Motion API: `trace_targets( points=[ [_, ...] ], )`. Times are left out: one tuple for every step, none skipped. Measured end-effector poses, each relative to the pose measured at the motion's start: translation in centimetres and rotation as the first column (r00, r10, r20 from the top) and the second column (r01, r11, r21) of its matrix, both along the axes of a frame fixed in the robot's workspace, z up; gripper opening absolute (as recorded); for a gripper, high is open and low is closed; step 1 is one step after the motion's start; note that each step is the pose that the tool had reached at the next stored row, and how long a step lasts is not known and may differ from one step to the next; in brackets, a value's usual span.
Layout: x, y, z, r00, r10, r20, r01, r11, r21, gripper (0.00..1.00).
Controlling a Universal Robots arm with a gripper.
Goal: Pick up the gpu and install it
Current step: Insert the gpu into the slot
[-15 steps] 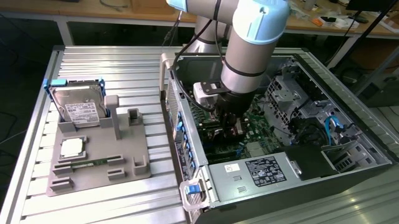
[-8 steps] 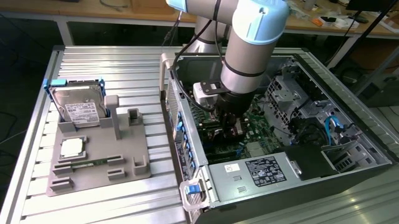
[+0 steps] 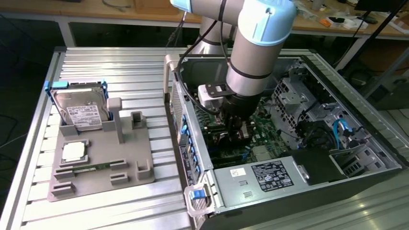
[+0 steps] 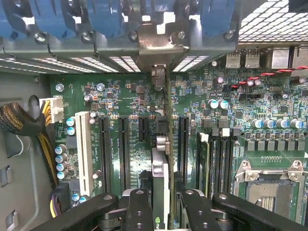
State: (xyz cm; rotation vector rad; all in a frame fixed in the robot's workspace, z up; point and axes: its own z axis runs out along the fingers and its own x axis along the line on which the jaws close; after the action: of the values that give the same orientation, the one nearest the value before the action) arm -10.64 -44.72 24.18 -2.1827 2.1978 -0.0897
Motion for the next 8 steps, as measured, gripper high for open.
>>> trace_targets(
  points=[
    [-0.01, 0.02, -0.04, 1.0000, 0.000, 0.0003, 0.000, 1.0000, 0.0016, 0.28],
    [-0.02, 0.04, -0.12, 1.0000, 0.000, 0.0012, 0.000, 1.0000, 0.0037, 0.28],
    [-0.02, 0.04, -0.11, 1.0000, 0.000, 0.0012, 0.000, 1.0000, 0.0027, 0.28],
    [-0.02, 0.02, -0.05, 1.0000, 0.000, 0.0005, 0.000, 1.0000, 0.0010, 0.33],
    [-0.02, 0.00, -0.01, 1.0000, 0.000, 0.0000, 0.000, 1.0000, 0.0002, 0.41],
    [-0.02, 0.00, -0.01, 1.0000, 0.000, 0.0001, 0.000, 1.0000, 0.0003, 0.41],
    [-0.02, 0.00, -0.01, 1.0000, 0.000, 0.0000, 0.000, 1.0000, 0.0002, 0.41],
    [-0.02, 0.00, 0.01, 1.0000, 0.000, 0.0002, 0.000, 1.0000, 0.0002, 0.41]
  ],
)
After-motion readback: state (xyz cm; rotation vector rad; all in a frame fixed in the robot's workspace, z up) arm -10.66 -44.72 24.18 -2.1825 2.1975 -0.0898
